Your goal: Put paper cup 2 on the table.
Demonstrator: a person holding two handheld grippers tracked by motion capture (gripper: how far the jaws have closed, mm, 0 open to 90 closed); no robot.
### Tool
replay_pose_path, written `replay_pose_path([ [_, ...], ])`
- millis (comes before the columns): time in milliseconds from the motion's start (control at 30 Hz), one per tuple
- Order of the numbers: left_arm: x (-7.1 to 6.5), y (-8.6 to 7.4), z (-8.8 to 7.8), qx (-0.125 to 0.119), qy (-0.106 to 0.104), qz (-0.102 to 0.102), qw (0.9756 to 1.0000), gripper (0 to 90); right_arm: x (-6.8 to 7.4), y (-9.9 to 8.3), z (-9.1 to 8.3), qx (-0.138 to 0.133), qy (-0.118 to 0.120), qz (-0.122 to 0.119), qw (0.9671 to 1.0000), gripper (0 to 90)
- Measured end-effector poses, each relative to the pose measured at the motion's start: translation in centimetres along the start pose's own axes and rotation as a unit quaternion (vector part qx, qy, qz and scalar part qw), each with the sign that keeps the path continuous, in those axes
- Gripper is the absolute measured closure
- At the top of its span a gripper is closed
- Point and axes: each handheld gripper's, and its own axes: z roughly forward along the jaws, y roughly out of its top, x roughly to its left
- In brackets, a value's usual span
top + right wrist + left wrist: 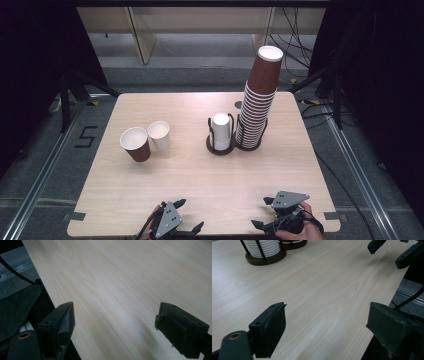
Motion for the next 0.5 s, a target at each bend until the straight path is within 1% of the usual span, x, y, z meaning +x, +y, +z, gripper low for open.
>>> replay_pose_path([
  [67, 0.01, -0.04, 0.11, -0.005, -0.002, -0.003, 1.0, 14.8, 0.04, -0.08, 0.02, 0.005, 0.0, 0.004, 1.0, 15.9],
  [100, 0.04, -0.05, 0.1, -0.006, 0.001, -0.004, 1.0, 14.8, 0.13, -0.13, 0.02, 0.007, -0.002, 0.012, 0.9999, 15.9],
  [133, 0.15, -0.01, -0.03, 0.0, 0.001, -0.001, 1.0, 14.8, -0.02, -0.13, 0.09, 0.006, -0.002, 0.003, 1.0, 15.9],
  [167, 0.22, -0.02, -0.04, -0.001, 0.005, 0.001, 1.0, 14.8, -0.02, -0.13, 0.09, 0.006, -0.001, 0.003, 1.0, 15.9],
  [200, 0.23, -0.01, -0.01, -0.004, 0.004, -0.001, 1.0, 14.8, -0.01, -0.13, 0.1, 0.006, -0.001, 0.004, 1.0, 15.9],
  [233, 0.26, -0.01, -0.03, -0.002, 0.004, -0.001, 1.0, 14.8, 0.0, -0.12, 0.1, 0.005, -0.001, 0.004, 1.0, 15.9],
  [267, 0.22, -0.03, 0.01, -0.004, 0.004, -0.002, 1.0, 14.9, 0.08, -0.13, 0.07, 0.006, -0.002, 0.01, 0.9999, 15.9],
  [300, 0.21, -0.02, 0.04, -0.002, 0.001, 0.0, 1.0, 14.9, 0.1, -0.13, 0.06, 0.006, -0.002, 0.01, 0.9999, 15.9],
  [367, 0.11, -0.04, 0.09, -0.003, 0.002, 0.001, 1.0, 14.8, 0.14, -0.14, 0.06, 0.008, -0.003, 0.015, 0.9999, 15.9],
  [433, 0.15, -0.02, 0.1, 0.0, -0.001, 0.003, 1.0, 14.8, 0.09, -0.17, 0.11, 0.012, 0.002, 0.014, 0.9998, 15.9],
  [500, 0.19, -0.06, 0.22, -0.002, 0.0, -0.001, 1.0, 14.9, 0.08, -0.22, 0.21, 0.016, -0.001, 0.013, 0.9998, 15.9],
])
